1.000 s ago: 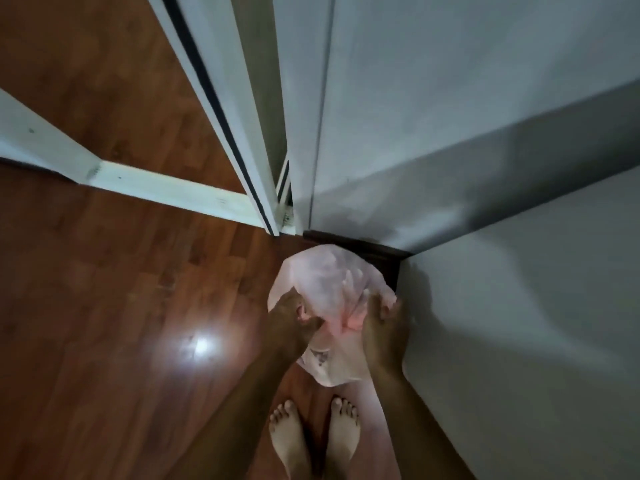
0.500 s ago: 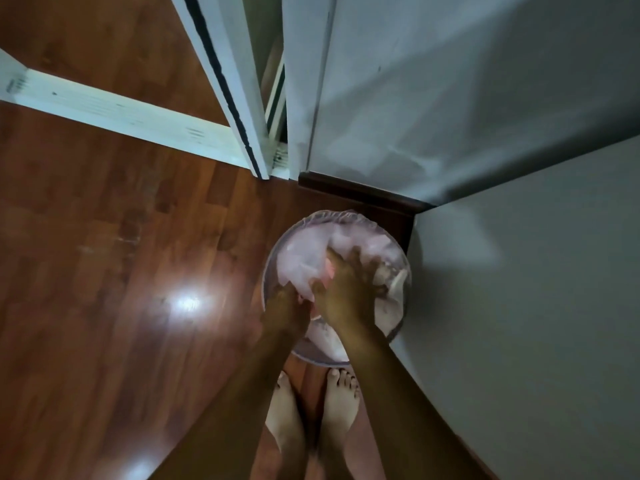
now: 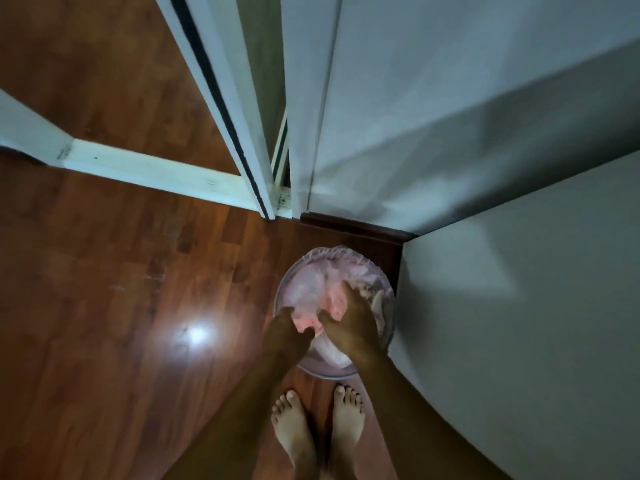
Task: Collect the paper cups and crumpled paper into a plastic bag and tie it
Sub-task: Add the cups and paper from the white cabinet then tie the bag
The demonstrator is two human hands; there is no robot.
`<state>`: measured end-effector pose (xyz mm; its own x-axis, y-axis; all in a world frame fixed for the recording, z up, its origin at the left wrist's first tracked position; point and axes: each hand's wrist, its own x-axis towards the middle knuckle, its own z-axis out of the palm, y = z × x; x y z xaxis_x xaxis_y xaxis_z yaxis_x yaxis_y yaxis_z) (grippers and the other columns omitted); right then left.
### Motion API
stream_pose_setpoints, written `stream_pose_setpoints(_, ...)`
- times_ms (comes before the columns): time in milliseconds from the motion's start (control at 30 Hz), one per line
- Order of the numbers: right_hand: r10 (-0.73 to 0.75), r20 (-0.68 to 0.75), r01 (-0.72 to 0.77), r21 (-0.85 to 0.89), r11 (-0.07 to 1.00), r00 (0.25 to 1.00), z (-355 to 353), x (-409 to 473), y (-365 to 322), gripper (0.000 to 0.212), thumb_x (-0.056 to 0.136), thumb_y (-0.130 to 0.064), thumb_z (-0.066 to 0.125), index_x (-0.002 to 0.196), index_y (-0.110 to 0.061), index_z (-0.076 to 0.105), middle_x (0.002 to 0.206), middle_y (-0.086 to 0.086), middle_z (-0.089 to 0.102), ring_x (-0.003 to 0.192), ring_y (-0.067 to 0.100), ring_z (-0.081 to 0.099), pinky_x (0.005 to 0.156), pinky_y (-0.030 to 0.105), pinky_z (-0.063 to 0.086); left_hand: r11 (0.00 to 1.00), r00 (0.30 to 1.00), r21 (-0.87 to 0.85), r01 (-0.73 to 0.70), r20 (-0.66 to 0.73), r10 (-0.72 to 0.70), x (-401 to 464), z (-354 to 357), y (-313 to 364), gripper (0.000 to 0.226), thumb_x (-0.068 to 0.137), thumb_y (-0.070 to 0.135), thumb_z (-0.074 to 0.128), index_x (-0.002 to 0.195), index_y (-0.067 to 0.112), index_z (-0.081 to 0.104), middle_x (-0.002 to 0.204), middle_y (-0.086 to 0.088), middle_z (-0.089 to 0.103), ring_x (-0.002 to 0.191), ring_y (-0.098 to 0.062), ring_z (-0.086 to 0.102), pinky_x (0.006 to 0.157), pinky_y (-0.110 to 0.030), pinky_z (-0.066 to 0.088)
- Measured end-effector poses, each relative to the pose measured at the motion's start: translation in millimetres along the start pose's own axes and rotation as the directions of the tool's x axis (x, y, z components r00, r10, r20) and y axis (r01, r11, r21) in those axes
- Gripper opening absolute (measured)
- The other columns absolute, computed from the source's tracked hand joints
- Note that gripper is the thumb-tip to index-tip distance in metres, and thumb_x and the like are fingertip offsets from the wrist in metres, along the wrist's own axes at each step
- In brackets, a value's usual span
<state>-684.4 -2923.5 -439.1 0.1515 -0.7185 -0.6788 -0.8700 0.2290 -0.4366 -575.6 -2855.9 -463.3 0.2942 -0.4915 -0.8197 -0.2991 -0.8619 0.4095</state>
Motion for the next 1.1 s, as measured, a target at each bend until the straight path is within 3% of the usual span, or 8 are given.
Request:
stream_pose_setpoints(200,0.052,0.098,-0.044,-0.08,0.996,0.994,-70.0,-64.7,-45.4,0.065,0.094,-0.05,0.049,0.147,-0.014,0.039,0.154,0.008,0.037,0.141,0.027,0.034,0.117,0.038,0.027,0.977,0.99,0.158,-0.142,0.018,0.141,-76.6,-65.7,60.0,0.055,0.096,0.034,0.058,0.142,0.006,0.046,0.146,-0.013,0.048,0.132,-0.027,0.048,0.109,-0.034,0.037)
stream_pose_setpoints(400,-0.048,-0.017,0.048,-0.048,0.998,0.999,-183.8,-136.6,-119.2,0.046,0.096,-0.039,0.048,0.127,-0.007,0.059,0.134,0.016,0.058,0.125,0.031,0.053,0.103,0.032,0.04,0.915,0.93,0.198,-0.352,-0.032,0.365,-171.1,-137.2,157.5,0.05,0.081,0.05,0.052,0.109,0.012,0.069,0.111,-0.013,0.069,0.107,-0.03,0.064,0.085,-0.03,0.045)
stream_pose_setpoints(567,-0.107,-0.068,0.104,-0.039,0.994,0.992,-278.7,-205.2,-161.3,0.057,0.099,-0.042,0.042,0.143,-0.007,0.043,0.151,0.012,0.04,0.137,0.028,0.039,0.112,0.03,0.027,0.896,0.908,0.242,-0.371,-0.106,0.405,-250.3,-163.4,236.2,0.053,0.094,0.035,0.057,0.14,0.009,0.049,0.147,-0.011,0.048,0.133,-0.027,0.046,0.104,-0.028,0.036)
stream_pose_setpoints(700,-0.168,-0.161,0.167,-0.018,0.986,0.973,-357.5,-259.5,-170.5,0.05,0.099,-0.038,0.044,0.135,-0.006,0.055,0.145,0.012,0.048,0.133,0.028,0.045,0.11,0.032,0.032,0.836,0.848,0.303,-0.458,-0.133,0.513,-311.1,-174.9,293.5,0.057,0.095,0.038,0.055,0.143,0.009,0.045,0.15,-0.009,0.043,0.136,-0.027,0.042,0.107,-0.029,0.034)
stream_pose_setpoints(833,-0.164,-0.366,0.233,0.154,0.96,0.916,-429.3,-311.5,-140.5,0.036,0.095,-0.033,0.052,0.115,-0.008,0.07,0.116,0.009,0.067,0.118,0.029,0.058,0.103,0.032,0.043,0.762,0.793,0.387,-0.519,-0.114,0.599,-362.9,-154.1,341.7,0.059,0.096,0.042,0.054,0.145,0.01,0.044,0.15,-0.01,0.044,0.136,-0.028,0.042,0.107,-0.029,0.034)
stream_pose_setpoints(933,-0.103,-0.533,0.275,0.254,0.927,0.84,-466.3,-338.5,-87.8,0.029,0.09,-0.027,0.052,0.08,-0.004,0.068,0.081,0.01,0.065,0.081,0.026,0.061,0.08,0.027,0.049,0.684,0.737,0.438,-0.583,-0.07,0.672,-395.1,-108.6,367.6,0.06,0.096,0.04,0.053,0.146,0.009,0.041,0.148,-0.012,0.045,0.135,-0.028,0.043,0.106,-0.031,0.035)
stream_pose_setpoints(1000,-0.051,-0.621,0.246,0.233,0.941,0.782,-480.8,-351.7,-45.2,0.03,0.091,-0.026,0.051,0.091,-0.003,0.071,0.099,0.008,0.072,0.09,0.024,0.063,0.077,0.025,0.042,0.611,0.679,0.474,-0.634,-0.037,0.733,-415.0,-71.6,378.7,0.061,0.097,0.038,0.051,0.147,0.005,0.039,0.152,-0.014,0.04,0.138,-0.029,0.039,0.108,-0.033,0.033)
stream_pose_setpoints(1100,0.017,-0.702,0.174,0.2,0.964,0.712,-484.4,-364.2,26.1,0.036,0.096,-0.034,0.052,0.121,-0.013,0.066,0.126,0.004,0.066,0.116,0.019,0.06,0.098,0.023,0.037,0.439,0.574,0.59,-0.678,0.052,0.817,-433.3,-12.1,385.9,0.067,0.098,0.044,0.046,0.15,0.005,0.029,0.162,-0.014,0.017,0.149,-0.026,0.017,0.118,-0.037,0.02)
